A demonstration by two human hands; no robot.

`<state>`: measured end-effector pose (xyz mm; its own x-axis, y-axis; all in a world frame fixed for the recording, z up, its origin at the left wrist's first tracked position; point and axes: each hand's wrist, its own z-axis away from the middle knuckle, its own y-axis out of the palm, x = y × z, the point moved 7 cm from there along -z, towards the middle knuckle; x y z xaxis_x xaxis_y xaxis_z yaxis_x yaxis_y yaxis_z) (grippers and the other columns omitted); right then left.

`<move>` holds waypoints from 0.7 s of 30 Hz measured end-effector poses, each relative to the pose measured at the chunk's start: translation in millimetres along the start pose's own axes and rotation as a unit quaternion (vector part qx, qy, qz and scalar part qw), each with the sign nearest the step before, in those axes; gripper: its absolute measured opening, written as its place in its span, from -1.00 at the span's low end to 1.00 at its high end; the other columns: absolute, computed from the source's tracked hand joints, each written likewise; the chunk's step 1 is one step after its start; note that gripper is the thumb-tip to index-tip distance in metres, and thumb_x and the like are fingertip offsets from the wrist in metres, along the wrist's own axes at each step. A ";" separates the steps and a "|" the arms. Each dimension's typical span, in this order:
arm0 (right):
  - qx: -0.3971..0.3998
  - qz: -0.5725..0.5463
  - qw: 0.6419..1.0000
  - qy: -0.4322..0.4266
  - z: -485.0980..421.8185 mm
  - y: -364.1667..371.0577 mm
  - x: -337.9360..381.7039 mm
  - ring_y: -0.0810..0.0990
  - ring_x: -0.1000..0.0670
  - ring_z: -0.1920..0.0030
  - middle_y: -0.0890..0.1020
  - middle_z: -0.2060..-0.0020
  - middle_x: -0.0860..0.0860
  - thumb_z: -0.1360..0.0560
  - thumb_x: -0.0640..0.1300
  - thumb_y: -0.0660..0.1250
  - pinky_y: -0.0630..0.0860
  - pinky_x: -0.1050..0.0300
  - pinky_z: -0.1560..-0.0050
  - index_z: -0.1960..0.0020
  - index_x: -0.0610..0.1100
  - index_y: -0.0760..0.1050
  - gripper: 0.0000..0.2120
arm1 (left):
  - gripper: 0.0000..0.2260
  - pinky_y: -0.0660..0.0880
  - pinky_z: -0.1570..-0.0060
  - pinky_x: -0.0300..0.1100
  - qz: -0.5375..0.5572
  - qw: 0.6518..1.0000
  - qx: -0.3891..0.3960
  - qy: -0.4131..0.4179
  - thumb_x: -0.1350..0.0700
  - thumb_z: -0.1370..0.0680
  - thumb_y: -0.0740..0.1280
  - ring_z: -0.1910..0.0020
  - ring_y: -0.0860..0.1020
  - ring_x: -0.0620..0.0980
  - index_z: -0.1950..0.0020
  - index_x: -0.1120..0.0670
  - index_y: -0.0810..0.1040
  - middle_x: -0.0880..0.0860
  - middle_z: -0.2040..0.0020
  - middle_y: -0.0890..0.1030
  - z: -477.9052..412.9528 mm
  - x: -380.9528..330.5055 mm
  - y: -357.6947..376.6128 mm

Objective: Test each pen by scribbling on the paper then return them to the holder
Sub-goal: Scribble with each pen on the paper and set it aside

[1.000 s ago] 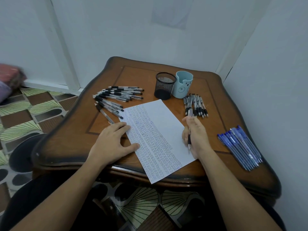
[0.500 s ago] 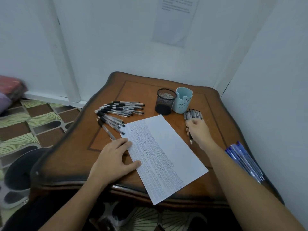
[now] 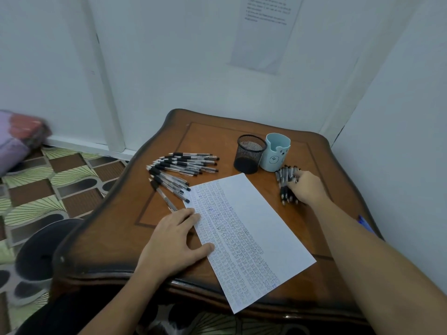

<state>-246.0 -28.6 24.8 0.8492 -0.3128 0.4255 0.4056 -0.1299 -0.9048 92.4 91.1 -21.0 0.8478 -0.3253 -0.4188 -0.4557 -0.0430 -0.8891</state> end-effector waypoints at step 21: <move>0.142 -0.165 0.945 -0.246 82.7 116.6 193.4 0.56 0.09 0.13 0.59 0.19 0.12 -0.53 -0.07 0.40 0.46 0.17 0.16 0.01 -0.04 0.63 -0.92 | -0.20 0.02 -0.42 -0.26 0.005 1.000 0.001 0.004 -0.46 -0.38 0.15 -0.46 0.18 -0.13 -0.50 -0.03 0.32 -0.10 -0.50 0.26 0.6 -1.4 -0.1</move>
<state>-6.5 -26.3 3.0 0.6870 0.1841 0.7030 0.6906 0.1358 -0.7104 91.5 92.1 -20.5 0.8408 -0.3341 -0.4260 -0.4638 -0.0387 -0.8851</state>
